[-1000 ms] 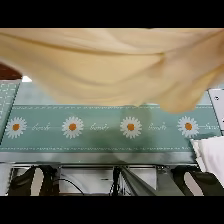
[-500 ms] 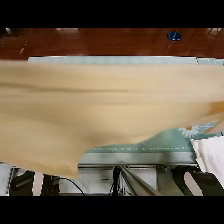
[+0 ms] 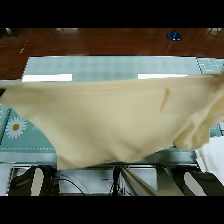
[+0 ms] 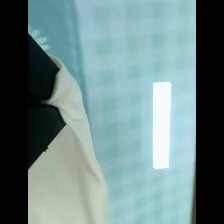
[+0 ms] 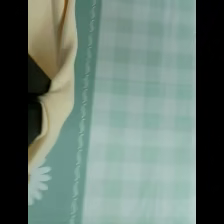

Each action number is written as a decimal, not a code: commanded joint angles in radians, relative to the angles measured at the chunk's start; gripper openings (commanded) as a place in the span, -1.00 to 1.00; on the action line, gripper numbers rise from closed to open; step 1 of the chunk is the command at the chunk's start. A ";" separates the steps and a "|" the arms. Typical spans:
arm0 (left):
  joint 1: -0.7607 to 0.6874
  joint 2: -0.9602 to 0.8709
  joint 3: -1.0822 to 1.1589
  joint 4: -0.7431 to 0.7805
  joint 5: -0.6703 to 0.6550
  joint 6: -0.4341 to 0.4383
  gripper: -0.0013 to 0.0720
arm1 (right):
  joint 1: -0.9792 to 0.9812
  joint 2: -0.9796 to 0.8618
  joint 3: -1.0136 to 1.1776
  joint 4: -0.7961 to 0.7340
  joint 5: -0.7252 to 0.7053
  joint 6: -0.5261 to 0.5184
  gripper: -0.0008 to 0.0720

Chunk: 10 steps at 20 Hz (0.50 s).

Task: Fold the shirts.

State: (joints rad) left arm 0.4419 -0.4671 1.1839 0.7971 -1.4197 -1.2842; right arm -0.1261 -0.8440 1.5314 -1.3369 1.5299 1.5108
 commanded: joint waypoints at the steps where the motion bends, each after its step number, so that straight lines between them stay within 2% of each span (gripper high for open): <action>1: 0.000 -0.092 0.044 -0.211 0.245 0.183 -0.87 | 0.041 -0.084 0.042 0.122 -0.262 -0.050 -0.91; 2: 0.000 -0.113 0.135 -0.203 0.247 0.181 -0.87 | 0.053 -0.080 0.117 0.117 -0.285 -0.048 -0.91; 4: 0.000 -0.140 0.334 -0.172 0.190 0.123 -0.87 | 0.053 -0.079 0.303 0.105 -0.244 -0.016 -0.91; 7: 0.000 -0.147 0.595 -0.127 0.058 -0.013 -0.87 | 0.053 -0.077 0.584 0.069 -0.056 0.061 -0.91; 10: 0.000 -0.146 0.805 -0.006 -0.167 -0.179 -0.87 | 0.053 -0.006 0.648 -0.014 0.149 0.110 -0.91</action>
State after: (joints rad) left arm 0.4423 -0.6041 1.7885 0.6949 -1.3983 -1.3098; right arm -0.0761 -0.8902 2.0686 -1.2835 1.4971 1.5631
